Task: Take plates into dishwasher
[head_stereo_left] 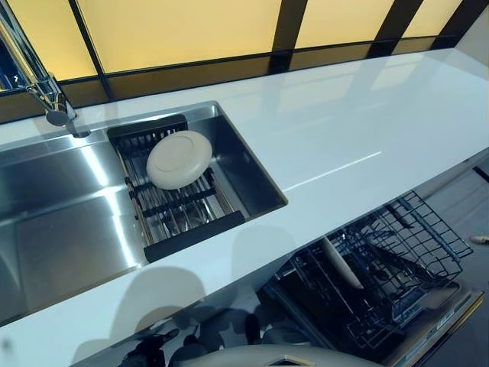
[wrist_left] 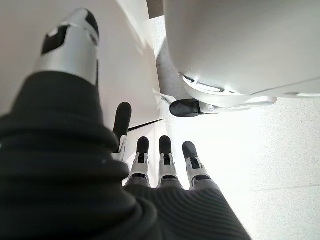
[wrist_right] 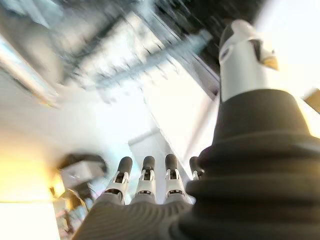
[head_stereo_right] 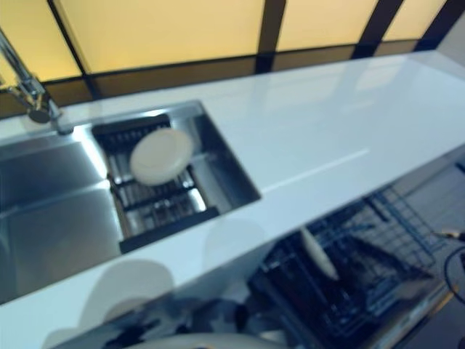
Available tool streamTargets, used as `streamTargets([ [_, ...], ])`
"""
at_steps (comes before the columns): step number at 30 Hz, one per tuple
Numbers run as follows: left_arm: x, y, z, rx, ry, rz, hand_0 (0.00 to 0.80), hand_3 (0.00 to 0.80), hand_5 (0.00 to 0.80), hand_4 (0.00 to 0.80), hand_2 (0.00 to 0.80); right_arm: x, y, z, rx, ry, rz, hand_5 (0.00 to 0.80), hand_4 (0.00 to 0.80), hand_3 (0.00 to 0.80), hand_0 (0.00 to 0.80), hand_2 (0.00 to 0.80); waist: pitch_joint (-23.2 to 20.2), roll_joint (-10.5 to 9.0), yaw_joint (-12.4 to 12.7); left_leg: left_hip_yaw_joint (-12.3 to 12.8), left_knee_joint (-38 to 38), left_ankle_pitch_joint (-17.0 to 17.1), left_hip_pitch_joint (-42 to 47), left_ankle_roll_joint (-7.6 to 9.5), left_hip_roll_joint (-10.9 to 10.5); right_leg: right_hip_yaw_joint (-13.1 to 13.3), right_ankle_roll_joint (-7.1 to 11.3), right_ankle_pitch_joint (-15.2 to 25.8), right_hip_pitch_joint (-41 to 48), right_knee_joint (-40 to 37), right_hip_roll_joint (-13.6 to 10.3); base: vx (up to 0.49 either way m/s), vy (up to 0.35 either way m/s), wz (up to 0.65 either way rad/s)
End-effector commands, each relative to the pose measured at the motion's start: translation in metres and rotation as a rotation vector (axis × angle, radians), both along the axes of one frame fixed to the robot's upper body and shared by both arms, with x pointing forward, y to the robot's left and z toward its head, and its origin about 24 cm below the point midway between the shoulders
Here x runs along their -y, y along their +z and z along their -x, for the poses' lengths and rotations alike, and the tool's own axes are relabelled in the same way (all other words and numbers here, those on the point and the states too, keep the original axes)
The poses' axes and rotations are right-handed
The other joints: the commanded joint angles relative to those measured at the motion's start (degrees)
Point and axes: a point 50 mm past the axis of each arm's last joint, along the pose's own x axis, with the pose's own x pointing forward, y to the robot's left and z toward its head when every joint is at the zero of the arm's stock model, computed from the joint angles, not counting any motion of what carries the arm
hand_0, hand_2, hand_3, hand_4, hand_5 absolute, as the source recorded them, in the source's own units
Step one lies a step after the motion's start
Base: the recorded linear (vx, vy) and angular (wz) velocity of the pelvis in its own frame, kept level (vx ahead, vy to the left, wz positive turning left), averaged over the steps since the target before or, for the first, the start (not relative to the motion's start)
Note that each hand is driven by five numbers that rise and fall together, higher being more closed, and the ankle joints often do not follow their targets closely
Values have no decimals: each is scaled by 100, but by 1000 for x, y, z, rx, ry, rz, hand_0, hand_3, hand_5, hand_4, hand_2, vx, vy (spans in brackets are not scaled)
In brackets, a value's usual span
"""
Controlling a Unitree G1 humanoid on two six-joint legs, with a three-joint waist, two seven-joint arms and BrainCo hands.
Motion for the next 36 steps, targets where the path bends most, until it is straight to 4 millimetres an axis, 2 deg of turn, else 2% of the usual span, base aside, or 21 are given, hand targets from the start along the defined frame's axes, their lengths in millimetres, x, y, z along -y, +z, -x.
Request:
streamTargets([
  [1,-12,19,-67,230,-27,-61,0,0,0,0,0,-1,77,-22,282,-17,190,0,0,0,0,0,-95,-73,62,-301,16,-258,134,-35,202,153,606,45,128,45,-446,0,0,0],
  [16,-8,18,-67,210,-75,-65,0,0,0,0,0,-42,165,-62,597,143,318,0,0,0,0,0,-203,-133,323,-472,16,-293,106,-26,149,-56,591,-53,226,14,-503,1,-3,0],
  [19,-8,18,-68,203,-90,-66,0,0,0,0,0,-59,182,-73,638,213,346,0,0,0,0,0,-237,-144,380,-513,16,-291,107,-38,139,-99,595,-60,247,8,-511,15,-13,5],
  [22,-6,18,-71,200,-108,-66,0,0,0,0,0,-87,202,-87,652,329,409,0,0,0,0,0,-258,-151,449,-563,16,-285,108,-45,121,-154,591,-72,266,9,-528,14,-5,8],
  [24,-5,18,-72,199,-112,-64,0,0,0,0,0,-96,205,-92,638,361,441,0,0,0,0,0,-263,-153,470,-578,16,-287,110,-46,115,-167,591,-78,275,10,-532,10,-3,6],
  [29,1,18,-75,194,-133,-61,0,0,0,0,0,-139,216,-112,572,509,636,0,0,0,0,0,-296,-156,589,-665,16,-292,116,-45,88,-258,597,-98,317,7,-555,24,-6,7],
  [35,7,16,-75,178,-155,-53,0,0,0,0,0,-189,211,-130,511,671,797,0,0,0,0,0,-302,-151,770,-768,16,-287,98,-41,71,-419,602,-125,366,7,-588,18,-9,12],
  [36,7,16,-75,178,-154,-53,0,0,0,0,0,-190,211,-131,512,673,797,0,0,0,0,0,-302,-148,769,-774,16,-287,97,-41,70,-426,601,-127,369,7,-589,21,-8,9],
])
